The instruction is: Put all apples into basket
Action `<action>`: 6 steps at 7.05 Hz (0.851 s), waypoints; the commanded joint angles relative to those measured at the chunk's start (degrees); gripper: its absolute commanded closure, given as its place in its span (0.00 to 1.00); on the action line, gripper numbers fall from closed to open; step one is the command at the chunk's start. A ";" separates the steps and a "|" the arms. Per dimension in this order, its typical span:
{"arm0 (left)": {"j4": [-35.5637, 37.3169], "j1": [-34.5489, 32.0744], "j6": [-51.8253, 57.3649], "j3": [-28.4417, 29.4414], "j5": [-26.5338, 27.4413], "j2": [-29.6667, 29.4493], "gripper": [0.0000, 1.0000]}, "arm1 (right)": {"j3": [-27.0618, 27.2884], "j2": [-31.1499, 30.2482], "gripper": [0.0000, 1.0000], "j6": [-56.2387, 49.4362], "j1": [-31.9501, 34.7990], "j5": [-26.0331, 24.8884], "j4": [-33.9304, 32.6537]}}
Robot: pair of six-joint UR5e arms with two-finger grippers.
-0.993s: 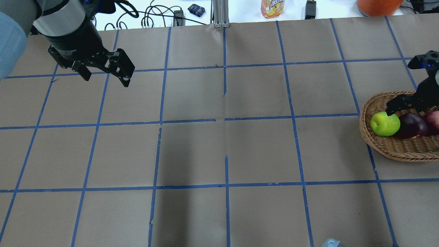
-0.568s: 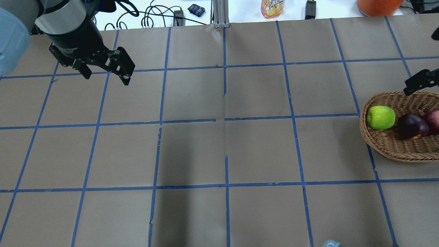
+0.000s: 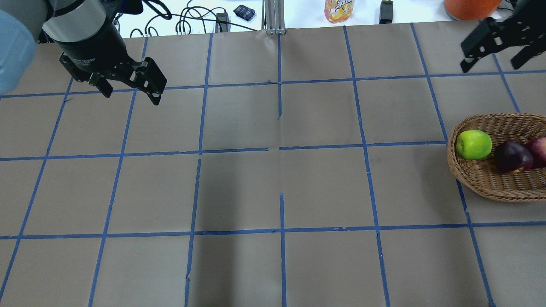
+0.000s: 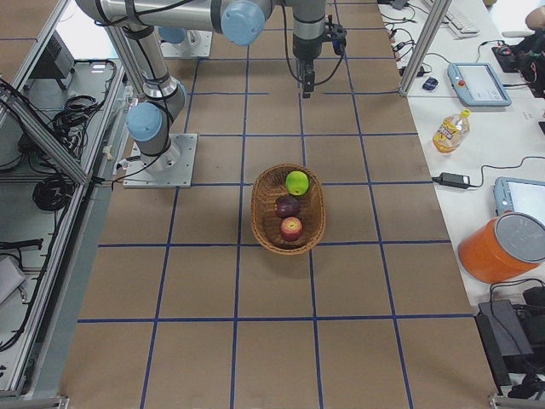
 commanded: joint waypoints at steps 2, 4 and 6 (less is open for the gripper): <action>0.38 0.22 -0.01 -0.60 -1.22 0.58 0.00 | 0.07 1.29 0.00 14.54 13.25 0.37 0.18; 0.30 -0.12 -0.36 0.62 -0.17 -1.09 0.00 | -0.53 1.03 0.00 14.20 13.61 0.29 0.00; 0.38 -0.13 -0.36 0.63 -0.25 -1.27 0.00 | -0.01 0.41 0.00 13.14 13.70 0.37 -0.44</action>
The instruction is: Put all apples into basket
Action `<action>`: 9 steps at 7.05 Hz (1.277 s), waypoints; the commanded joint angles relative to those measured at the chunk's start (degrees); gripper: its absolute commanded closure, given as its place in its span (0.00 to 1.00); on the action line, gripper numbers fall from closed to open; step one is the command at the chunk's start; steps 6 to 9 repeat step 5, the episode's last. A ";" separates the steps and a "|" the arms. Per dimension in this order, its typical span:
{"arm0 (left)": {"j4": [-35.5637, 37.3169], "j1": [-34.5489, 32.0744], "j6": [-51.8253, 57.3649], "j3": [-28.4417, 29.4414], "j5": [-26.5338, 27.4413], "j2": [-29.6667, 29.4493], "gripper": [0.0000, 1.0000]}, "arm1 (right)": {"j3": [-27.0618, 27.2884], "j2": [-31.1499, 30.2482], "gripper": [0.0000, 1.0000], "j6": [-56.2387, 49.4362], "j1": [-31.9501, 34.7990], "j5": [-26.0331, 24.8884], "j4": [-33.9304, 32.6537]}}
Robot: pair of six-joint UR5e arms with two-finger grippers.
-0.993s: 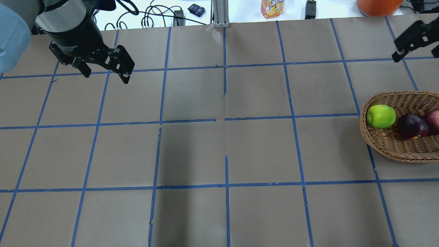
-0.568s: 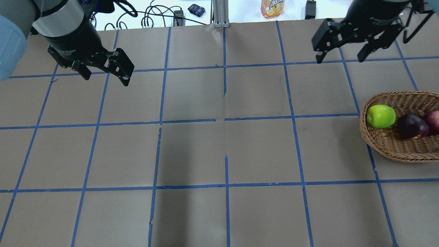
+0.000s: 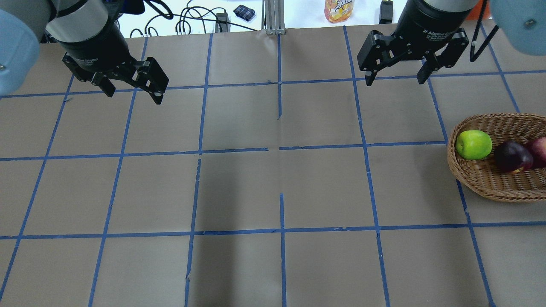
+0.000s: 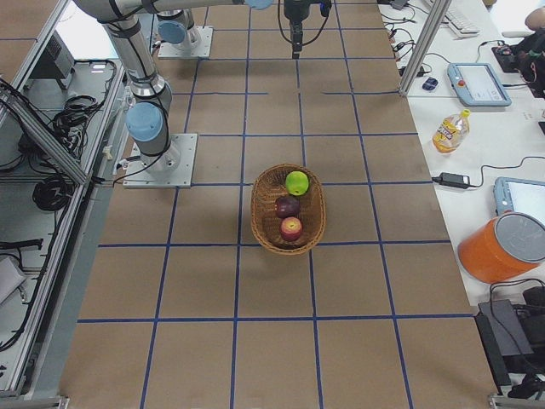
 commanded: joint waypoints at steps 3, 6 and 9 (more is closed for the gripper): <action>-0.55 0.66 -0.20 0.24 -2.47 0.75 0.00 | 0.27 -0.11 0.00 -0.41 0.06 -0.06 -0.35; -1.42 2.86 -0.64 -0.54 -6.18 1.36 0.00 | 0.27 0.07 0.00 -0.41 0.06 -0.06 -0.27; -1.42 2.86 -0.64 -0.54 -6.18 1.36 0.00 | 0.27 0.07 0.00 -0.41 0.06 -0.06 -0.27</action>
